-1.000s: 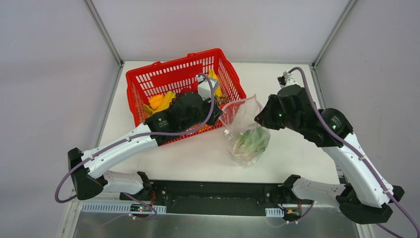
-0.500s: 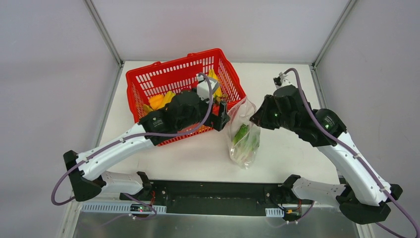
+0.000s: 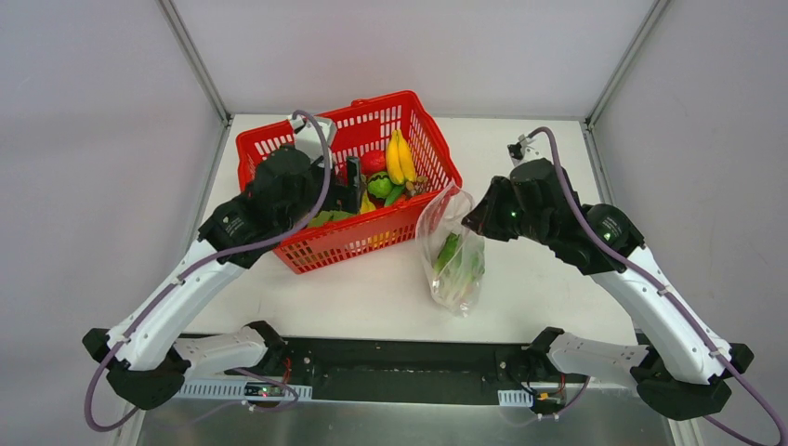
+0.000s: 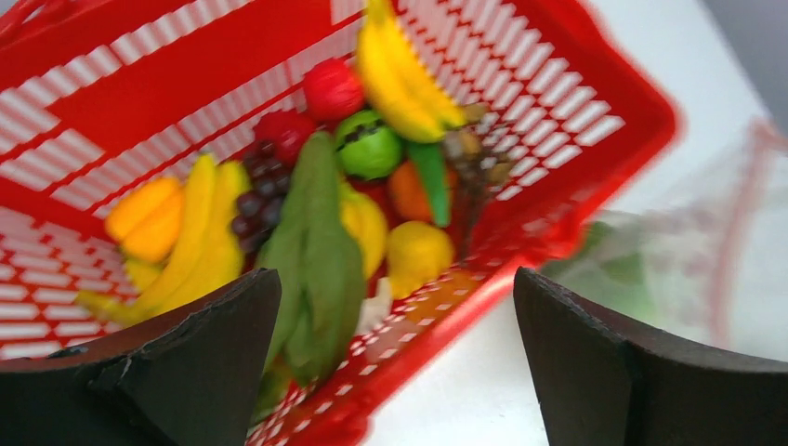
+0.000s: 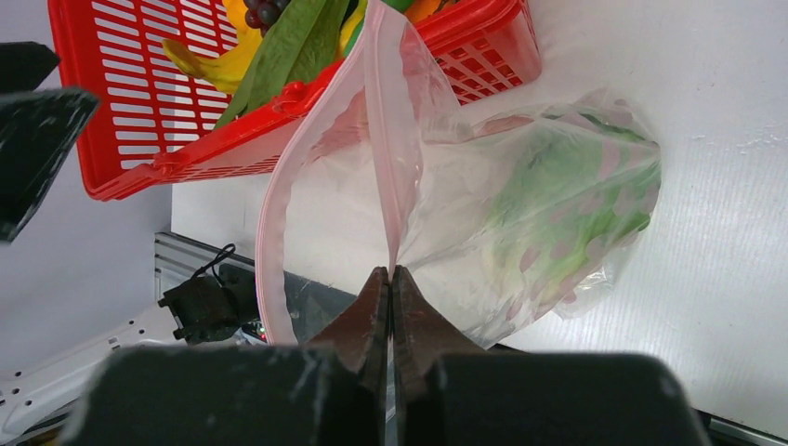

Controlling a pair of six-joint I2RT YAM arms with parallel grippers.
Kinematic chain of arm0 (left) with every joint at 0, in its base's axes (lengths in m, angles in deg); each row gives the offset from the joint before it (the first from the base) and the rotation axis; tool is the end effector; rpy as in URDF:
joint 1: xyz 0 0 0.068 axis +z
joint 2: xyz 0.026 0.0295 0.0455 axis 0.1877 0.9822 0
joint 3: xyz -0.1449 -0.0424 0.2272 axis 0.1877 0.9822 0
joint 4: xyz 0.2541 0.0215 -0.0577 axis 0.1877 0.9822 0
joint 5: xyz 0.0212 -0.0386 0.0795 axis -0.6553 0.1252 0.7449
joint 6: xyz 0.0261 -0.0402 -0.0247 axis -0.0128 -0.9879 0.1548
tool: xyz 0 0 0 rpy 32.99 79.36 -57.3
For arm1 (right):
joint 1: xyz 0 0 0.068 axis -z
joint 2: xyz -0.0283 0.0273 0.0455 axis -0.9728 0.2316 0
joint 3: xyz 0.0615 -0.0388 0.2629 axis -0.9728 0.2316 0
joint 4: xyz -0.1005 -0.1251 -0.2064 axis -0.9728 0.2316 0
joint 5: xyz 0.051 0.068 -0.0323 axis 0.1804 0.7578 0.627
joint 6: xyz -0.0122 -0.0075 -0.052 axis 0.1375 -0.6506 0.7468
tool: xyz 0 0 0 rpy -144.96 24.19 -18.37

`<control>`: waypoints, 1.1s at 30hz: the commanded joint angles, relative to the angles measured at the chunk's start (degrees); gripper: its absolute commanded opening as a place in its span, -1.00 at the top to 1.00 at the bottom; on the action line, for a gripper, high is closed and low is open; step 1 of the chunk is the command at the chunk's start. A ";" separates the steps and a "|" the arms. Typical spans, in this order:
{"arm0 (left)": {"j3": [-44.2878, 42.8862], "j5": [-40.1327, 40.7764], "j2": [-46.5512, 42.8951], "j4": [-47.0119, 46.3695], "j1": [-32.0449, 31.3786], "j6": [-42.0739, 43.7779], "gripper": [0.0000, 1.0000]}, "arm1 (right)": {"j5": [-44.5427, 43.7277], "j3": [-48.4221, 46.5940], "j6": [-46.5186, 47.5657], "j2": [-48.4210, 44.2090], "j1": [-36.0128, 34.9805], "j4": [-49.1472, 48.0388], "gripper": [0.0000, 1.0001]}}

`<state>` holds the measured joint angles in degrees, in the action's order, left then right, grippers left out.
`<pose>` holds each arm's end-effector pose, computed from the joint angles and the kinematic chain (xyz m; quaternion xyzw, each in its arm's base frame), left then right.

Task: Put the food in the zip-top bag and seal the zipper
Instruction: Adjust the zipper food storage bag at the center of the board.

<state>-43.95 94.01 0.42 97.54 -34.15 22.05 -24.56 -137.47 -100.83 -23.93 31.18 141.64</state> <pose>0.1564 -0.1413 0.4462 0.1192 0.7657 -0.1987 0.6001 0.1358 0.1307 0.4367 -0.0873 0.8663 0.2481 0.4248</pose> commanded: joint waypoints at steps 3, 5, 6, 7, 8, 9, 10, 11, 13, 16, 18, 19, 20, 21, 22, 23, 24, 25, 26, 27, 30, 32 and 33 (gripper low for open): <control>-0.06 -9.43 4.01 12.30 16.98 -5.57 -0.96 | 1.94 0.53 0.40 -0.75 -0.22 -3.93 1.00; 0.37 -15.00 6.10 12.90 21.44 -5.65 -0.97 | 2.28 0.79 0.48 -0.98 -0.19 -4.05 1.00; 0.45 -16.99 7.27 13.16 23.09 -5.34 -0.98 | 2.41 0.95 0.49 -1.08 -0.24 -4.17 1.00; 0.35 -18.21 8.80 13.86 24.46 -5.64 -0.98 | 2.54 1.03 0.57 -1.13 -0.22 -4.22 1.00; 0.70 -18.22 10.05 14.10 25.66 -6.08 -0.98 | 2.69 1.06 0.70 -1.30 -0.27 -4.23 1.00; 1.47 -19.03 11.16 13.83 27.10 -6.17 -0.98 | 2.81 1.13 0.79 -1.41 -0.25 -4.21 1.00; 2.14 -21.23 12.56 13.69 28.67 -6.15 -0.98 | 2.84 1.21 0.84 -1.61 -0.25 -4.22 1.00; 2.61 -23.61 13.96 13.78 30.52 -5.94 -0.99 | 2.78 1.36 0.84 -1.88 -0.27 -4.23 0.99; 3.33 -23.02 16.82 14.07 32.97 -6.04 -0.99 | 2.81 1.52 0.89 -2.34 -0.25 -4.27 0.99; 3.64 -19.27 19.95 13.81 34.58 -5.19 -0.99 | 2.81 1.65 1.10 -2.89 -0.23 -4.40 0.98; 2.48 -17.83 22.13 14.51 34.71 -4.42 -0.99 | 2.93 1.74 1.19 -2.93 -0.26 -4.38 0.98; 1.94 -17.77 23.16 14.83 34.69 -4.33 -0.99 | 3.00 1.90 1.20 -2.97 -0.23 -4.47 0.98; 1.28 -16.46 24.34 15.48 34.69 -4.18 -0.99 | 3.06 2.07 1.20 -3.02 -0.20 -4.56 0.98; 0.91 -15.40 25.24 15.81 34.69 -4.07 -0.99 | 3.27 2.20 1.20 -3.03 -0.26 -4.64 0.98; 0.93 -13.95 25.86 15.66 34.69 -4.25 -0.99 | 3.38 2.34 1.20 -3.03 -0.21 -4.71 0.97; 0.94 -12.47 26.47 15.61 34.69 -4.62 -0.99 | 3.51 2.56 1.13 -3.06 -0.20 -4.81 0.97; 1.11 -11.53 27.00 15.22 34.69 -5.04 -0.99 | 3.59 2.76 1.04 -3.18 -0.26 -5.03 0.97; 1.21 -11.08 27.47 14.50 34.71 -5.50 -0.99 | 3.62 3.02 1.02 -3.20 -0.21 -5.10 0.97; 1.14 -11.09 28.04 14.38 34.69 -5.96 -0.99 | 3.69 3.10 0.94 -3.28 -0.21 -5.17 0.97; 1.08 -11.11 28.61 14.35 34.69 -6.44 -0.99 | 3.79 3.14 0.93 -3.15 -0.22 -5.19 0.97; 2.80 -10.17 28.19 12.85 34.25 -7.66 -0.99 | 4.28 3.02 0.93 -3.15 -0.21 -5.20 0.97; 4.97 -9.29 27.22 10.90 34.16 -8.23 -0.99 | 4.21 3.13 0.99 -3.28 -0.24 -5.28 0.96; 5.56 -9.06 27.32 10.40 34.16 -8.27 -0.99 | 4.29 3.18 0.95 -3.28 -0.25 -5.33 0.96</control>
<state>-40.54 81.31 29.12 110.18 0.29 15.58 -21.15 -134.24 -100.46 -26.16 31.18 138.82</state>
